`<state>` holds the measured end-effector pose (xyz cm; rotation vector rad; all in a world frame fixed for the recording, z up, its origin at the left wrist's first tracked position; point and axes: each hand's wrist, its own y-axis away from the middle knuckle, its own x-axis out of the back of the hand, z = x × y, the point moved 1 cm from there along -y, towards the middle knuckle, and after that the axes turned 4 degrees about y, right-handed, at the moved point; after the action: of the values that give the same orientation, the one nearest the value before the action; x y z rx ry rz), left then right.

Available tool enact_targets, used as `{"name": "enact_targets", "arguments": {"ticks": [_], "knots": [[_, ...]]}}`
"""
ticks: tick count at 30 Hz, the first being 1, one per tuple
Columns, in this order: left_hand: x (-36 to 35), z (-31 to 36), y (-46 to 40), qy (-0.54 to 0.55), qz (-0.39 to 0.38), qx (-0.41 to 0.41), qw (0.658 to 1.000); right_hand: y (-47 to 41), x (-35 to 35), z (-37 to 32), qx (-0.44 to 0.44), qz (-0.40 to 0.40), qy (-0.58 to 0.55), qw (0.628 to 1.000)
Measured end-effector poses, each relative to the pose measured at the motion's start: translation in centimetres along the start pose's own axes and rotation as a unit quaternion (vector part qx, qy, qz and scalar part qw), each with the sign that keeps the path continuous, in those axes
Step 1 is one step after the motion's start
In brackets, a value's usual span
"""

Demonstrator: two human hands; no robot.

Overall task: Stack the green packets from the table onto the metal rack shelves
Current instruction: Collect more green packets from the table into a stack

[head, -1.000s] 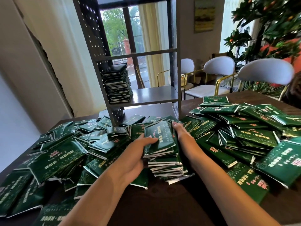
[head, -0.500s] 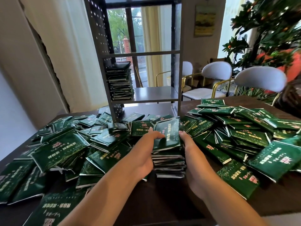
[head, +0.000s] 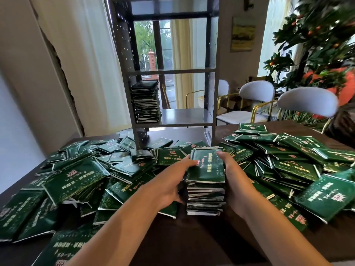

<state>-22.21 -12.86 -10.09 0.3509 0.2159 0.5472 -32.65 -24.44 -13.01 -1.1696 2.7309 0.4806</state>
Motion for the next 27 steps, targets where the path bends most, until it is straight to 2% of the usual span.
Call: {"name": "enact_targets", "arguments": {"ticks": [6,9,14,16,19,21,22,25,27], "knots": [[-0.6,-0.3,-0.2,-0.030,0.008,-0.012,0.999,-0.8,0.1,1.9,0.053,0.024,0.003,0.998],[-0.7,-0.6,-0.7,-0.046,0.014,-0.026,0.999,-1.5,-0.2,2.3,0.046,0.015,0.004,0.999],[0.6,-0.6,0.2,-0.117,-0.026,-0.035,0.992,-1.3,0.0,1.6,0.060,0.001,0.022,0.998],[1.6,0.2,1.4,-0.214,-0.006,-0.077,0.974,-1.2,0.4,1.8,0.062,-0.015,0.043,0.997],[4.4,0.9,2.5,-0.391,0.071,-0.146,0.906,-1.1,0.7,2.9,0.095,-0.021,0.039,0.995],[5.8,0.6,3.2,-0.487,0.075,-0.133,0.860,-1.0,0.6,3.2,0.116,-0.023,0.024,0.993],[6.2,0.1,3.4,-0.513,0.059,-0.117,0.848,-1.0,0.7,3.4,0.120,-0.022,0.016,0.992],[5.9,-1.0,3.8,-0.538,0.038,-0.129,0.832,-0.5,0.7,3.3,0.138,-0.021,0.013,0.990],[5.2,-1.2,3.5,-0.496,0.048,-0.160,0.852,-0.3,0.5,3.3,0.149,-0.027,0.025,0.988]]}}
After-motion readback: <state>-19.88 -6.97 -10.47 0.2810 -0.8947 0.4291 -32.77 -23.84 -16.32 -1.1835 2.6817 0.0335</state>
